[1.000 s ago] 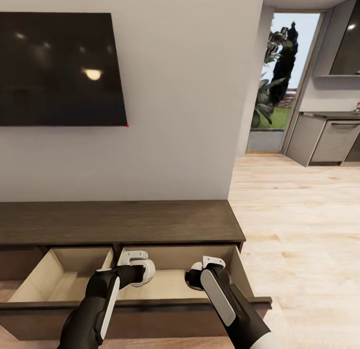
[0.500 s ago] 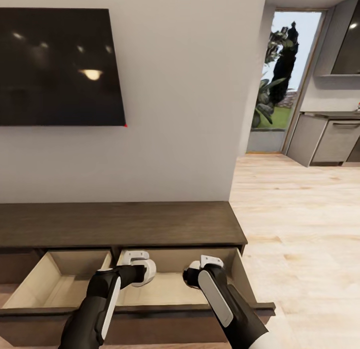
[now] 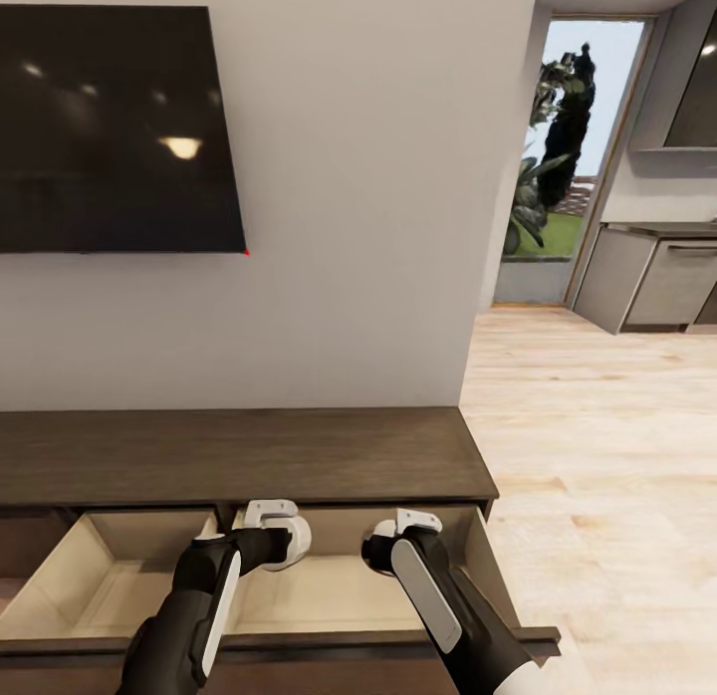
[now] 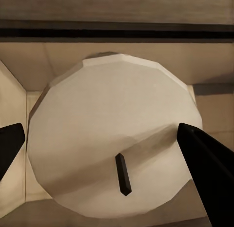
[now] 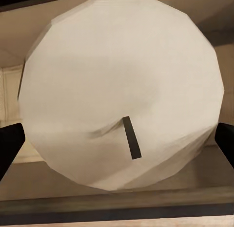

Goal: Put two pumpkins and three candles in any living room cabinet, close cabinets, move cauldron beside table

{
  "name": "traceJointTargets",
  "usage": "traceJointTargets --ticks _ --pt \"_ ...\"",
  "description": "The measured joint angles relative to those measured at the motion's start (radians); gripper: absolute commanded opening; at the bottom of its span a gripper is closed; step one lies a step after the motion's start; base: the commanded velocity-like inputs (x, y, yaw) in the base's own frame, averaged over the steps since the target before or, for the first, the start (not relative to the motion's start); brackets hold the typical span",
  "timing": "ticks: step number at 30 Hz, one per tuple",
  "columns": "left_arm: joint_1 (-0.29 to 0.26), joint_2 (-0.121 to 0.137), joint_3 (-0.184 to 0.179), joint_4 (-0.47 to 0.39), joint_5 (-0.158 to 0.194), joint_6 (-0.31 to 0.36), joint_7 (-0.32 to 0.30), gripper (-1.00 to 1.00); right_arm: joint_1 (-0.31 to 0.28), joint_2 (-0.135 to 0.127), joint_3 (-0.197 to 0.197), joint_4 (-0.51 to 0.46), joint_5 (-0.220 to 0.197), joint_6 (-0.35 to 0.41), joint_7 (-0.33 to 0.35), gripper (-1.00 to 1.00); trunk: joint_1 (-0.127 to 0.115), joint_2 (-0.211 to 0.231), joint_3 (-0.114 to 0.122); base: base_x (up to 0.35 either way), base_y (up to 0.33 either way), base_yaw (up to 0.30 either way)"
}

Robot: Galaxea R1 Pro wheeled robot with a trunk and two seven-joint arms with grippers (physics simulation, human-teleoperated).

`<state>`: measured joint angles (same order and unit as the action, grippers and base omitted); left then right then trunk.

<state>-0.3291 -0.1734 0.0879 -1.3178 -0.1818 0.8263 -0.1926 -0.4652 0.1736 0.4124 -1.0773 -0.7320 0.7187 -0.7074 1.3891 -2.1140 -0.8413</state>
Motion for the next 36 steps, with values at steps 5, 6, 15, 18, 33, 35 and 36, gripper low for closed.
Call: traceJointTargets --ticks 5,6,15,18,33,35,36 --pt "0.000 0.000 -0.018 0.000 0.004 0.001 0.001 -1.00 0.000 0.000 0.000 0.001 0.000 0.000 0.000 -1.00 0.019 -0.035 -0.016 0.001 0.000 0.000" --pt "0.000 0.000 -0.020 0.000 0.002 0.001 0.001 -1.00 0.000 0.000 0.000 0.001 0.000 0.000 0.000 -1.00 0.023 -0.042 -0.019 0.000 0.000 0.000" --pt "0.000 0.000 -0.023 0.001 0.001 0.002 0.001 -1.00 -0.002 0.000 0.000 0.002 0.001 0.000 0.000 -1.00 0.058 -0.105 -0.047 0.000 0.000 0.000" --pt "0.000 0.000 -0.029 0.001 0.002 0.002 0.001 -1.00 -0.001 0.000 0.000 0.002 0.001 0.000 0.000 -1.00 0.069 -0.126 -0.056 0.000 0.000 0.000" --pt "0.000 0.000 -0.055 0.030 0.007 -0.002 0.140 -1.00 -0.002 -0.001 0.000 0.000 0.003 -0.002 0.000 -1.00 0.127 -0.231 -0.103 0.000 0.000 0.000" --pt "0.000 0.000 -0.063 0.032 0.002 -0.005 0.140 -1.00 -0.002 -0.001 0.000 0.000 0.003 -0.002 0.000 -1.00 0.134 -0.245 -0.110 0.000 0.000 0.000" --pt "0.000 0.000 -0.067 0.033 0.003 -0.013 0.140 -1.00 -0.002 -0.002 0.000 0.000 0.003 -0.002 0.000 -1.00 0.138 -0.252 -0.113 0.000 0.000 0.000"
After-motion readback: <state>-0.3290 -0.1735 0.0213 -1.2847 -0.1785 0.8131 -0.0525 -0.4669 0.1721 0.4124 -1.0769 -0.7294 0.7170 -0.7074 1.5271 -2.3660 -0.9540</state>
